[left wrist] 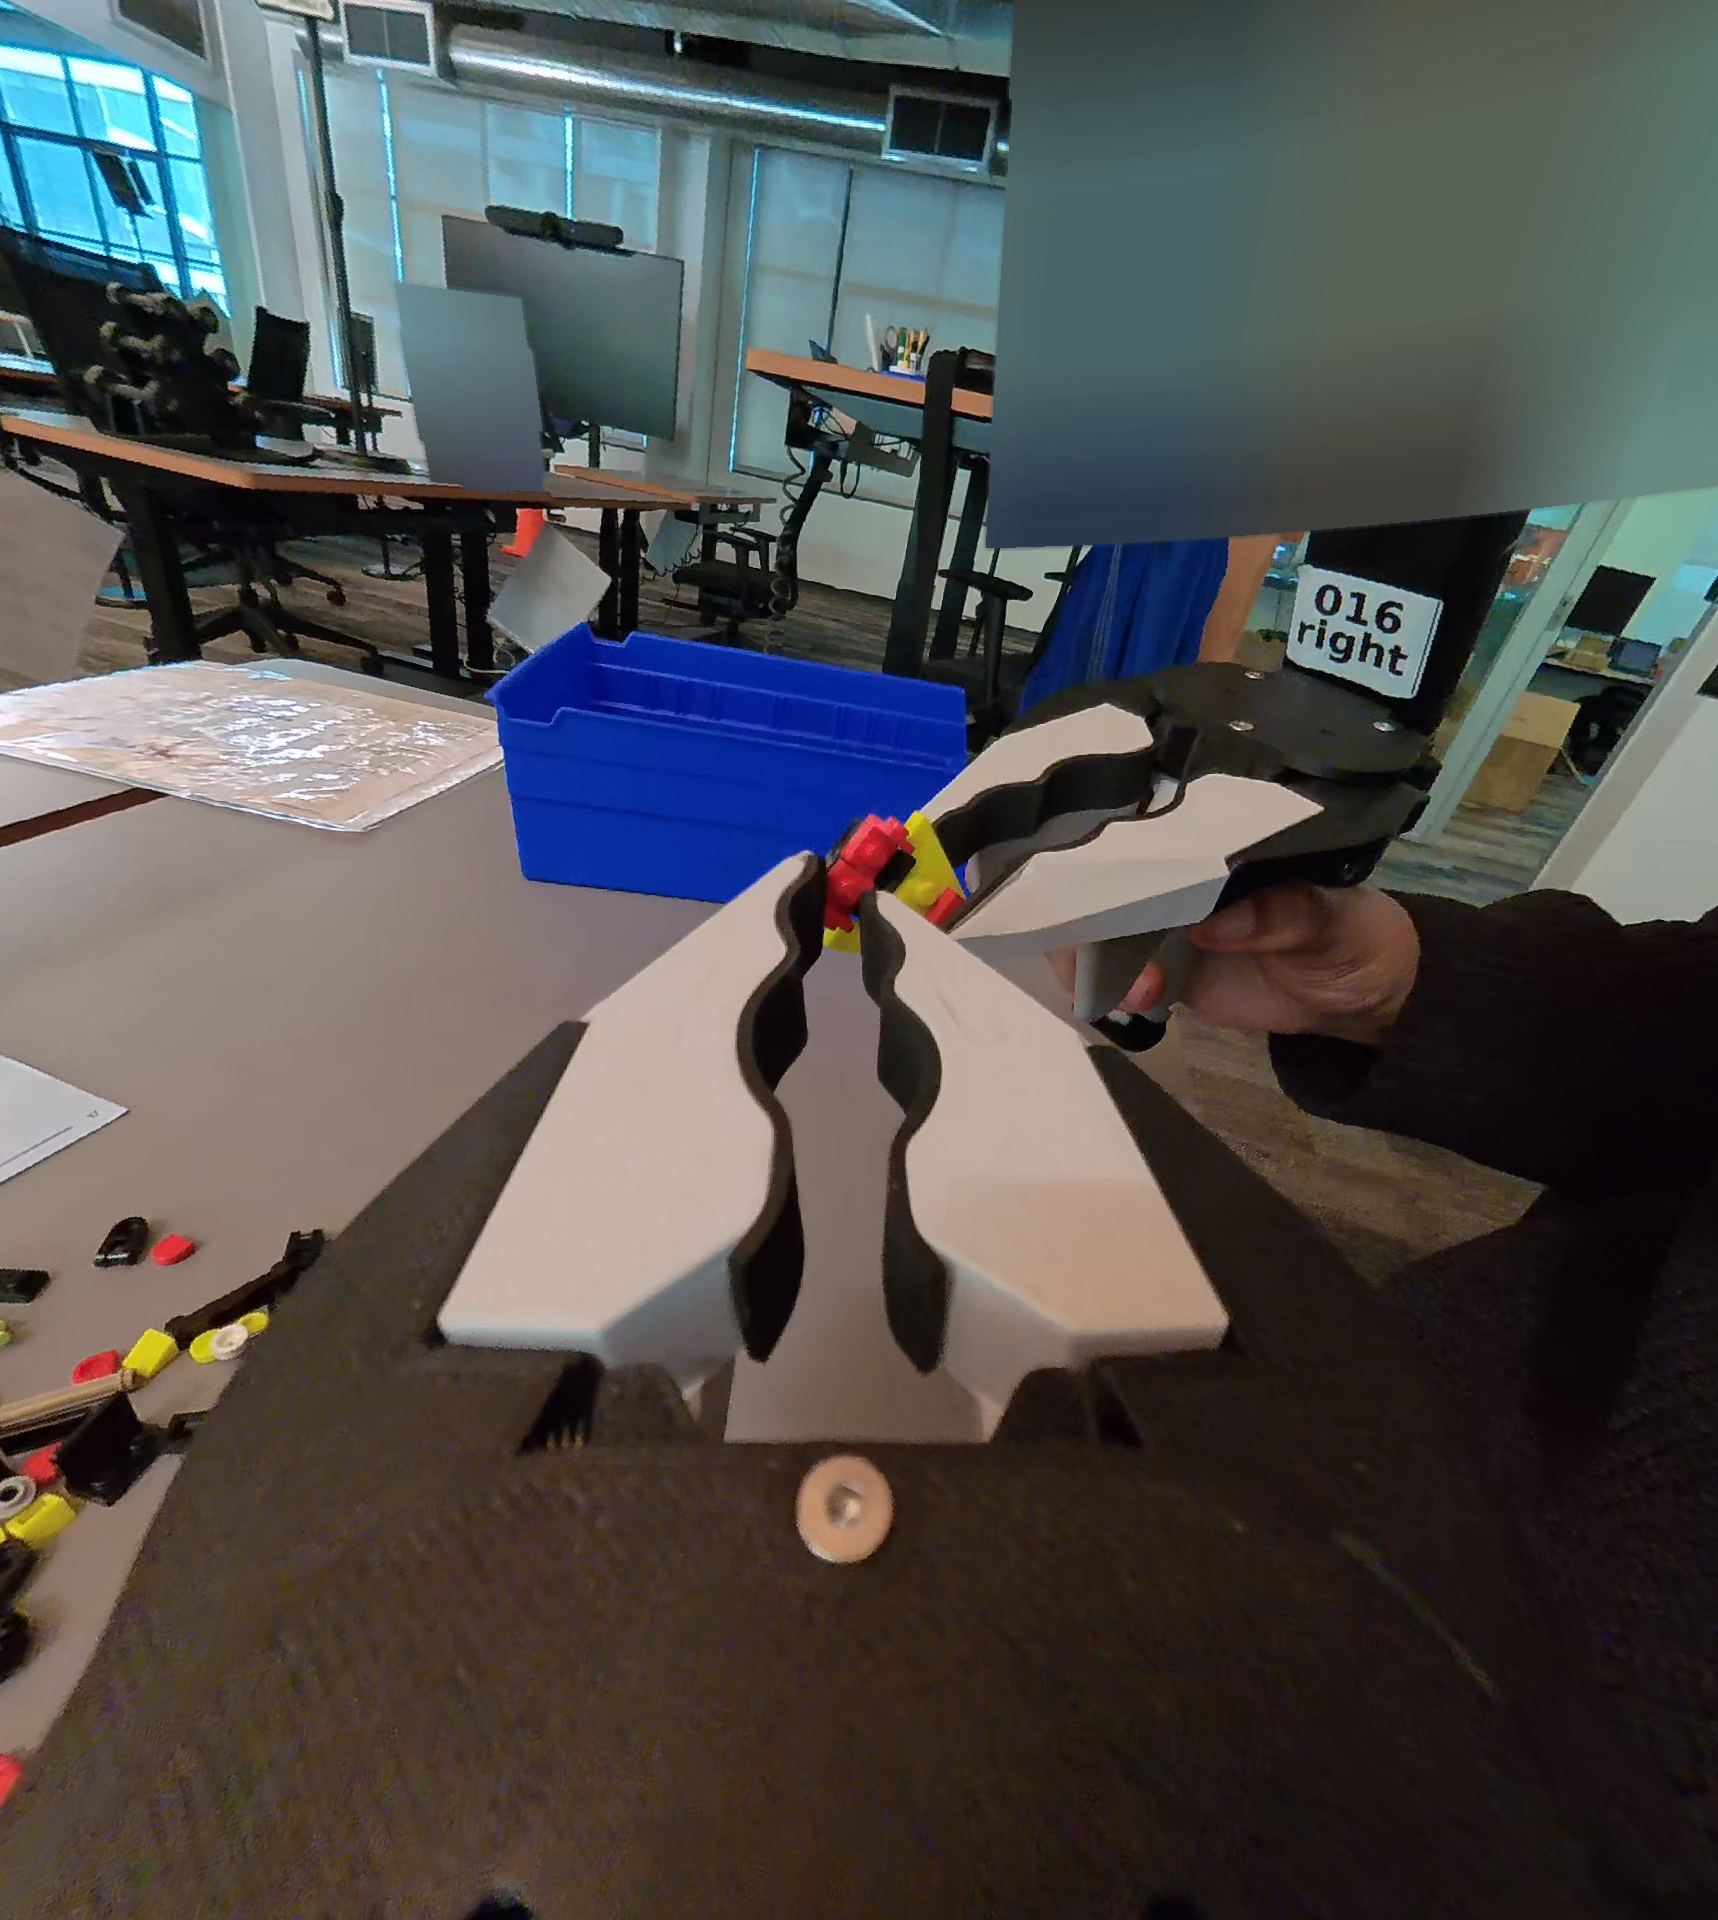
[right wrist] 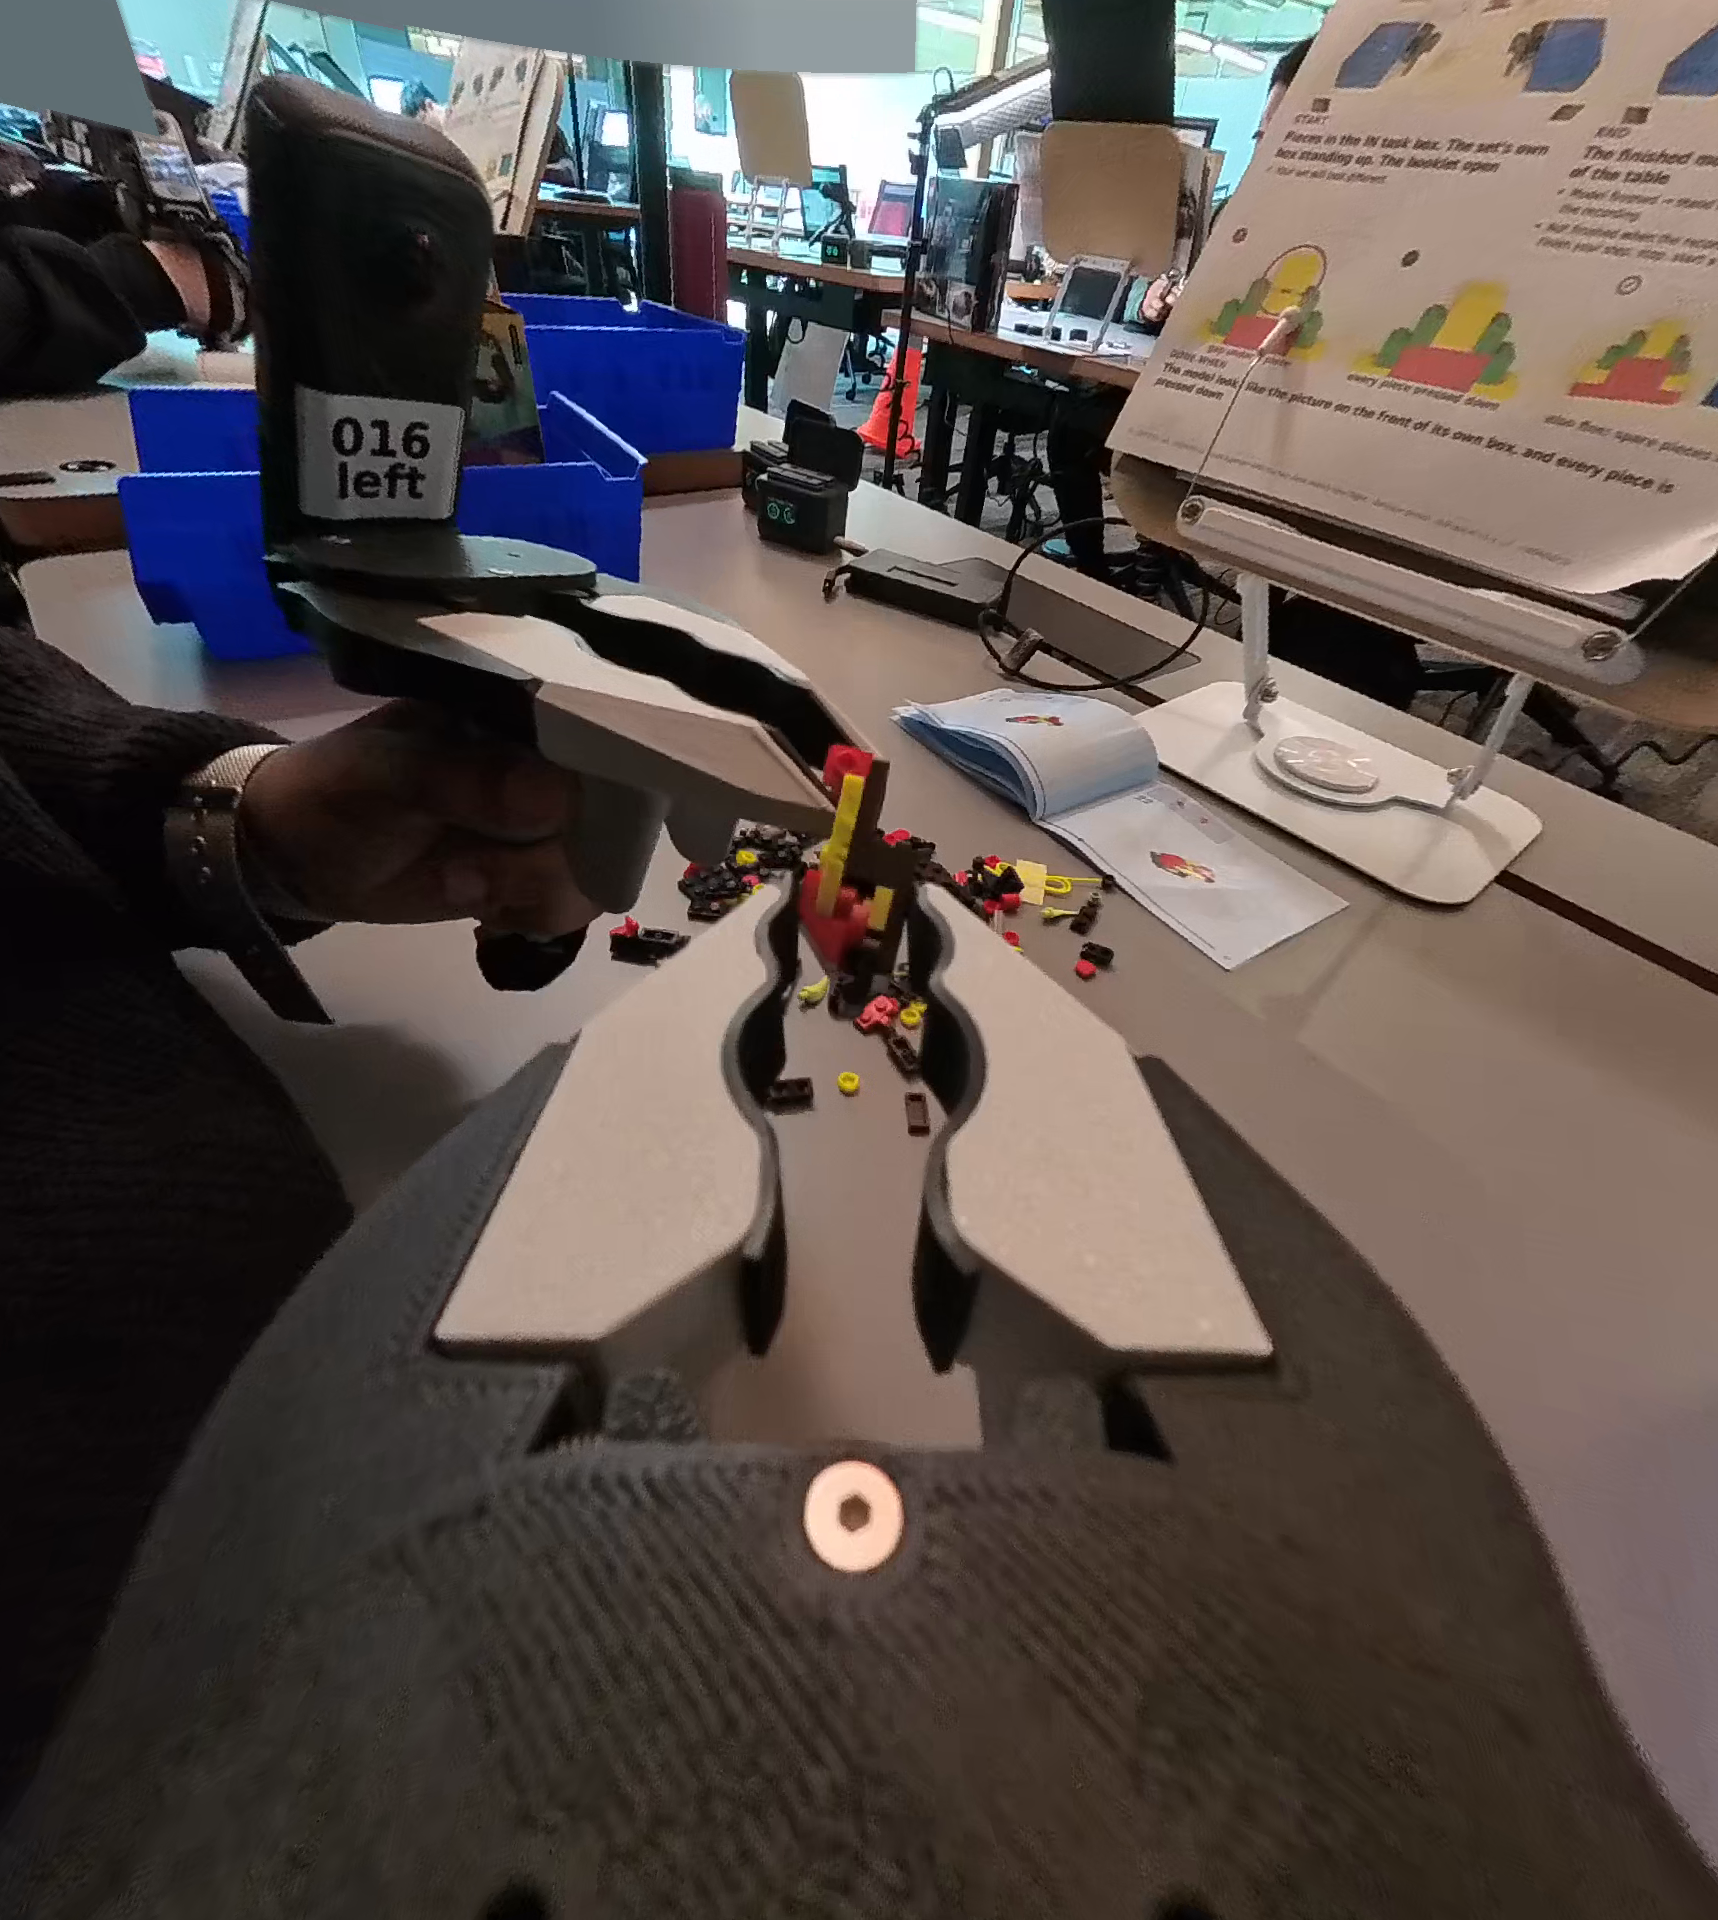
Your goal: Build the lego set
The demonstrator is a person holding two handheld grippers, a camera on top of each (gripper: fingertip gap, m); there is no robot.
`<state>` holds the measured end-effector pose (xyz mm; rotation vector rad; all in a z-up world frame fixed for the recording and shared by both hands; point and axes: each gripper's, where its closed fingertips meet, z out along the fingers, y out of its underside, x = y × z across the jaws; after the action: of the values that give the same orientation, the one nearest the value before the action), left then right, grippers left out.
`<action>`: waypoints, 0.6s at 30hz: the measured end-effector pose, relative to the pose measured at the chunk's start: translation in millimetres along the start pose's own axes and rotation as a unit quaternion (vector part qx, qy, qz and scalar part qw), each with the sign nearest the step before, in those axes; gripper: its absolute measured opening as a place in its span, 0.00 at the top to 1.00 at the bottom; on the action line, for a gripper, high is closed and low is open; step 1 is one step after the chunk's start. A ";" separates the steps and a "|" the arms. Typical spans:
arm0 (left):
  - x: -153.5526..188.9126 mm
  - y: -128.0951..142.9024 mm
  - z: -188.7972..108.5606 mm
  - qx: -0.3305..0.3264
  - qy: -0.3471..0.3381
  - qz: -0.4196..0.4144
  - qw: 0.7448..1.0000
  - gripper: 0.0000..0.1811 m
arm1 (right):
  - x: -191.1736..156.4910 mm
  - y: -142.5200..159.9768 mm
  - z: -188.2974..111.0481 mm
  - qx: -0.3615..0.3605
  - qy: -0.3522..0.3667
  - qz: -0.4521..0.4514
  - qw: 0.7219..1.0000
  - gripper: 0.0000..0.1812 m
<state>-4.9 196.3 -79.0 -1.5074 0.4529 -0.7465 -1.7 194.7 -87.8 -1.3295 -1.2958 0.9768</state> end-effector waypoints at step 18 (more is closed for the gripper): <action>0.7 12.5 4.9 -0.033 0.023 -0.045 0.998 0.97 | 2.4 11.3 -4.6 -0.023 -0.021 -0.008 0.999 0.90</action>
<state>0.9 198.2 -91.0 -1.5838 0.4507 -0.8466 5.2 197.4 -97.8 -1.3383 -1.3662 0.9727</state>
